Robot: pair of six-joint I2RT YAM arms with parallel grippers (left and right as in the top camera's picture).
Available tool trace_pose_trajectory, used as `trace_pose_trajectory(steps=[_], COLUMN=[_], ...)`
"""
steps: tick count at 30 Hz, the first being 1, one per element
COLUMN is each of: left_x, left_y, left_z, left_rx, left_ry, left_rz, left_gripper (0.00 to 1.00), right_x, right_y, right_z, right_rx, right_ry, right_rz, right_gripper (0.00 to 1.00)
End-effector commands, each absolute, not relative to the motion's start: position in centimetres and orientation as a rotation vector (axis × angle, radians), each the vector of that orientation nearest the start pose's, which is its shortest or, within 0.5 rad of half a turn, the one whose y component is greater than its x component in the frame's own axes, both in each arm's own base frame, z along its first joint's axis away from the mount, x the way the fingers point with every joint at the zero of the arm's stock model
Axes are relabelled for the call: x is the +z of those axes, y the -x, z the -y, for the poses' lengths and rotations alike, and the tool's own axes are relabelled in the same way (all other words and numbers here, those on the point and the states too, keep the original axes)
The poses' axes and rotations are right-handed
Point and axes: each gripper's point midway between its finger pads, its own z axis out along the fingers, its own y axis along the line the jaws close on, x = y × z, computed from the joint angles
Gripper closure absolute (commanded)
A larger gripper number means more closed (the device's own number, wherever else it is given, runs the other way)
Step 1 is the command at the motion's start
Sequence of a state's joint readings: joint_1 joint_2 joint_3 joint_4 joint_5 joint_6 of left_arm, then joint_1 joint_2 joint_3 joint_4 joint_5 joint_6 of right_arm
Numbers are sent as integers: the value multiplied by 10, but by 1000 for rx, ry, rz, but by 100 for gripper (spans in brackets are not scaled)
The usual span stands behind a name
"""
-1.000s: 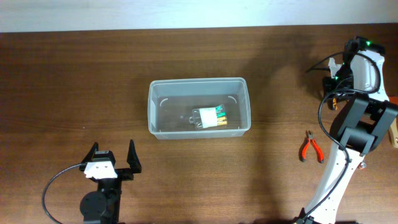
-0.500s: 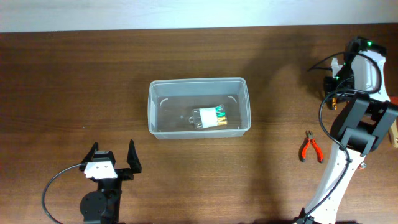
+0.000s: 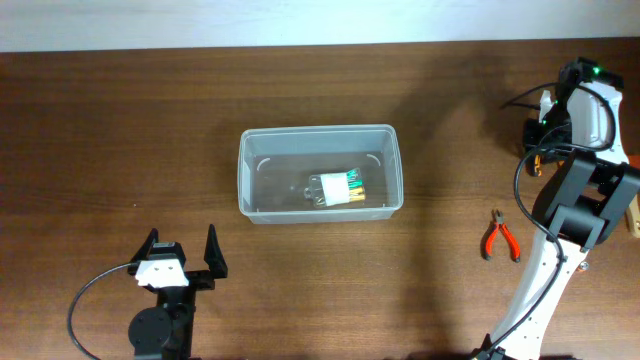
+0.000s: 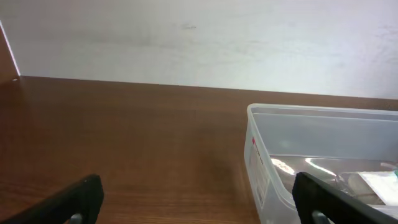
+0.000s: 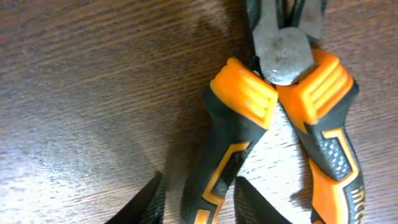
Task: Pack container
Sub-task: 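Lower the right gripper and grasp the orange-black pliers handles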
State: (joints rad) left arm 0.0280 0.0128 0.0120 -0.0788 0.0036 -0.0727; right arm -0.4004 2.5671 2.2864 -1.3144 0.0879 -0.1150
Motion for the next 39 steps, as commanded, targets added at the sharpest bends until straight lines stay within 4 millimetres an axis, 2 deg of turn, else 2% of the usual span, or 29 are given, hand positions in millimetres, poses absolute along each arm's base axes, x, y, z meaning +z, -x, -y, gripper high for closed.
trace_pose_trajectory(steps=[1, 9, 17, 27, 32, 36, 39], left_x=[156, 156, 156, 156, 156, 156, 156], left_y=[-246, -246, -246, -246, -246, -246, -246], left_z=[-5, -5, -5, -5, -5, -5, -5], left_rx=[-42, -42, -42, -42, -42, -42, -41], left_ry=[79, 79, 79, 79, 79, 79, 79], left_rz=[-1651, -1651, -1651, -1651, -1651, -1651, -1650], left_gripper=[1, 1, 1, 1, 1, 1, 1], right_x=[-14, -14, -14, -7, 14, 42, 68], right_y=[-437, -437, -436, -437, -444, -452, -459], right_z=[205, 203, 203, 203, 206, 206, 199], right_rx=[-118, -109, -108, -110, -118, -129, -141], right_ry=[-545, -585, -619, -616, -606, -582, -497], right_rz=[-3170, -3166, -3162, -3159, -3131, -3096, -3073], right_gripper=[66, 73, 87, 91, 91, 91, 91])
